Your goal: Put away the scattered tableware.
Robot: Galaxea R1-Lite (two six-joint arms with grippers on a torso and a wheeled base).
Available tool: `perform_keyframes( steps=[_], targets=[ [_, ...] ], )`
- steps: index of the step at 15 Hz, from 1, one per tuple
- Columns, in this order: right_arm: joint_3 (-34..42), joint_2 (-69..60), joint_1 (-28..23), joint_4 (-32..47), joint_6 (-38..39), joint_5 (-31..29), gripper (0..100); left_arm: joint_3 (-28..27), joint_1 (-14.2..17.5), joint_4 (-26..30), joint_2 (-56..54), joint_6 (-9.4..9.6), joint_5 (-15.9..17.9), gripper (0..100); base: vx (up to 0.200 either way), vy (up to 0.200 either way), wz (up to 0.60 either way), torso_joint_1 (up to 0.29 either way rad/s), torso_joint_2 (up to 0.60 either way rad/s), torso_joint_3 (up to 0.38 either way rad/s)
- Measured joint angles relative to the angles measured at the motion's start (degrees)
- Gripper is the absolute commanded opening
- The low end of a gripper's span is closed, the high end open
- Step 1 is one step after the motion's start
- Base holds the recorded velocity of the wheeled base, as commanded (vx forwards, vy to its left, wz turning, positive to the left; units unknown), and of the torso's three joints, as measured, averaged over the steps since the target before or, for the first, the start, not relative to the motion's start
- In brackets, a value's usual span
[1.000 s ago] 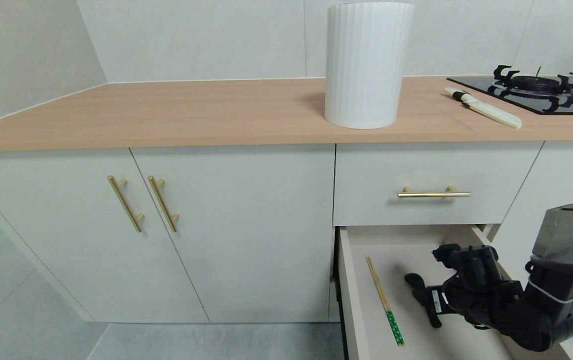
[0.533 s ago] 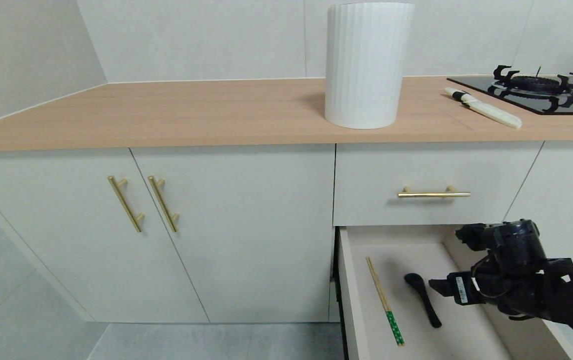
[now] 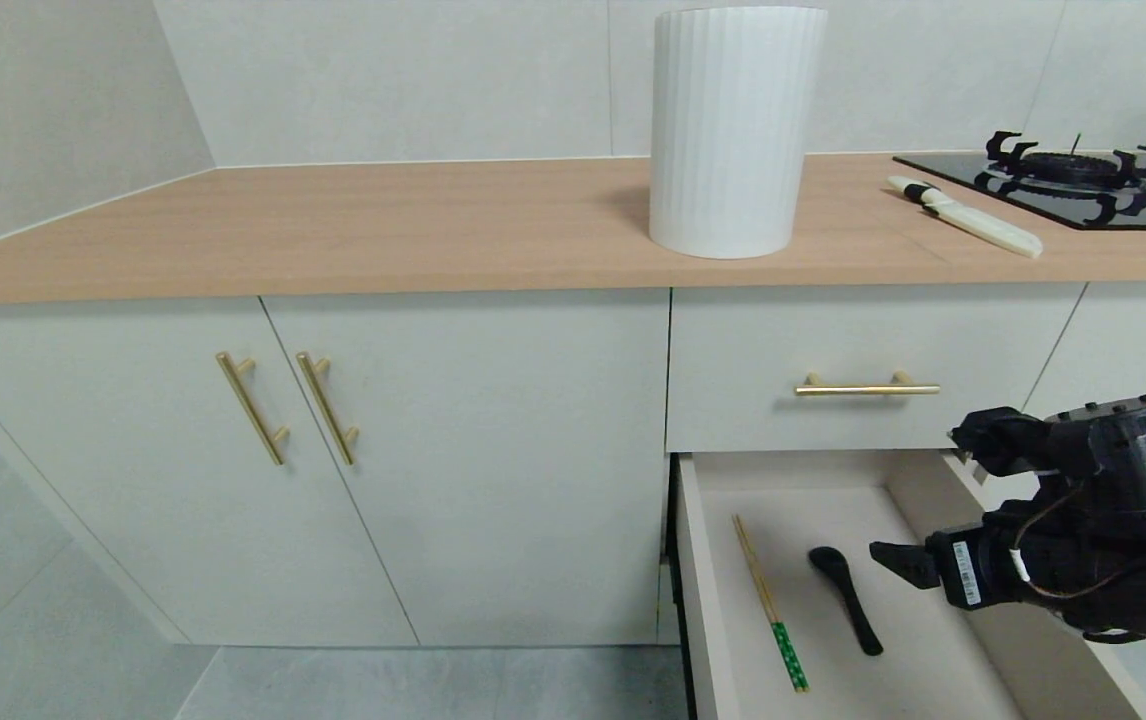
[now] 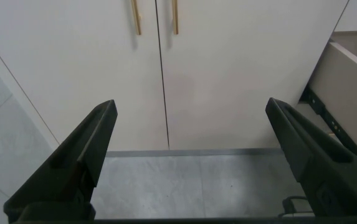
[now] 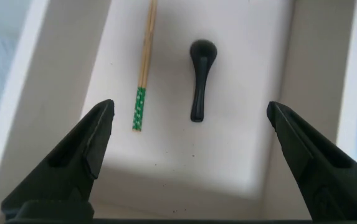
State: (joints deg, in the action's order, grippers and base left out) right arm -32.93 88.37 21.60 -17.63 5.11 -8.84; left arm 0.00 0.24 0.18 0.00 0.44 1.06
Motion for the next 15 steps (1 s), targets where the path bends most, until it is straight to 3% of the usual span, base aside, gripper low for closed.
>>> perform_keyframes(
  steps=[9, 15],
  targets=[
    [0.5, -1.4, 1.3, 0.0, -0.1, -0.1, 100, 0.0, 0.0, 0.0, 0.0, 0.00, 0.0, 100, -0.200, 0.000, 0.00, 0.001, 0.00, 0.002],
    [2.0, -1.3, 4.2, 0.1, -0.2, -0.1, 100, 0.0, 0.0, 0.0, 0.0, 0.00, 0.0, 100, 0.000, 0.000, 0.00, 0.000, 0.00, 0.000]
  ],
)
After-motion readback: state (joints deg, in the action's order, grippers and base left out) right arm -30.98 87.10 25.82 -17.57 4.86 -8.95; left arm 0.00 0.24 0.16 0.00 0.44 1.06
